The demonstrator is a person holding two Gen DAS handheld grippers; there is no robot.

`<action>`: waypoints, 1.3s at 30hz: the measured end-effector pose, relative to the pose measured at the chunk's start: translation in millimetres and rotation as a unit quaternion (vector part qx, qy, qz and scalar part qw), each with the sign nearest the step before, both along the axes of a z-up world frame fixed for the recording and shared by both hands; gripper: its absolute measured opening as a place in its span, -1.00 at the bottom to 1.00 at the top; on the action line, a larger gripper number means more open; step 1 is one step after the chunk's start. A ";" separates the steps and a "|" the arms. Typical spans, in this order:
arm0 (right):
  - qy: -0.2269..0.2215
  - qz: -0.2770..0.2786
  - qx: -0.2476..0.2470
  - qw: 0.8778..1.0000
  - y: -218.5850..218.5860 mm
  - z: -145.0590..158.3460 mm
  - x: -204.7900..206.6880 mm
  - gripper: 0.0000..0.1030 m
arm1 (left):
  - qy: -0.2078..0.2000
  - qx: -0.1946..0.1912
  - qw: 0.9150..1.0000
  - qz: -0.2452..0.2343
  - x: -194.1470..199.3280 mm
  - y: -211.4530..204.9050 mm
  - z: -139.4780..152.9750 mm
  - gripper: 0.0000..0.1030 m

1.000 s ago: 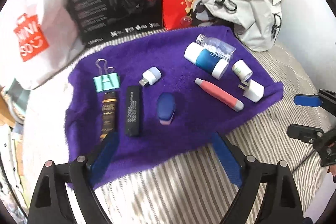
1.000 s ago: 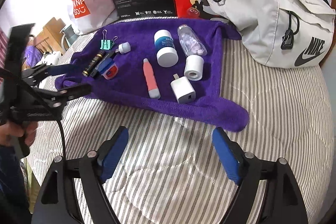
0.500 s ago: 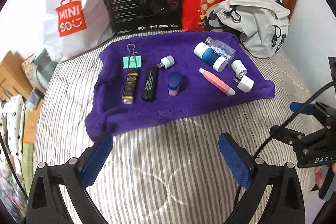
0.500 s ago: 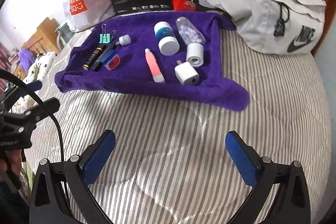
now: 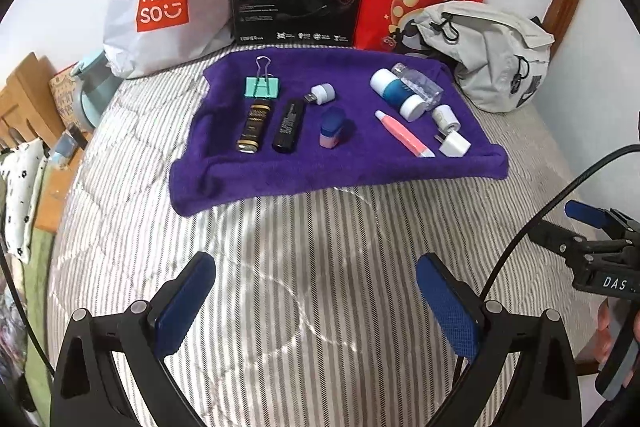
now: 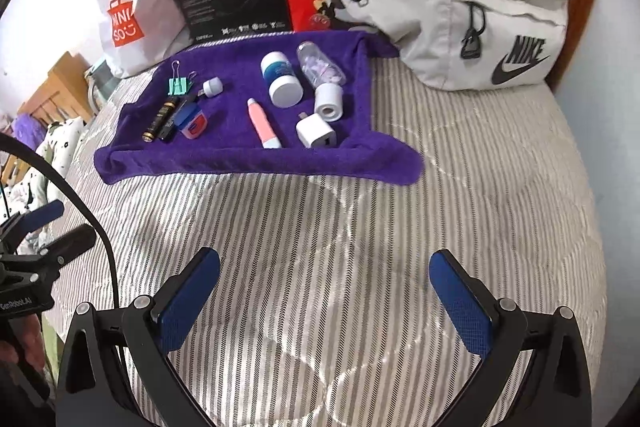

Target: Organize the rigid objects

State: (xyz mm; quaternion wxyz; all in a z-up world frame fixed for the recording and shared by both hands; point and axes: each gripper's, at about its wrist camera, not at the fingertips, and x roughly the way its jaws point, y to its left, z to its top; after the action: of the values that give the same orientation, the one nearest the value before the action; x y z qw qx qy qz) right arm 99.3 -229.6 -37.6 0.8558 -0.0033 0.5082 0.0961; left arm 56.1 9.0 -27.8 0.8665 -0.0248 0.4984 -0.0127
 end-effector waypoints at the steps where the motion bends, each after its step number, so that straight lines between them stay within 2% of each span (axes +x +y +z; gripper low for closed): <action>1: -0.005 -0.001 -0.001 1.000 -0.4 2.6 -2.3 1.00 | 0.000 0.000 1.000 0.000 -0.8 -0.6 -0.3 0.97; 10: -0.026 -0.004 -0.013 1.000 -3.5 11.8 -15.8 1.00 | -0.001 0.023 1.000 -0.017 -4.4 -12.9 1.5 0.97; 39: -0.045 0.015 -0.024 0.999 6.6 17.5 -31.4 1.00 | -0.003 0.035 0.999 -0.011 -10.6 -11.4 6.4 0.97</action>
State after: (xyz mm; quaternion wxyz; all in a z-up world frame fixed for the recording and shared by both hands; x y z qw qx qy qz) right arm 67.8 -223.1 -20.1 0.8760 -0.0357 0.4711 0.0968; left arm 45.5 -2.5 -21.4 0.8681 0.0104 0.4963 -0.0046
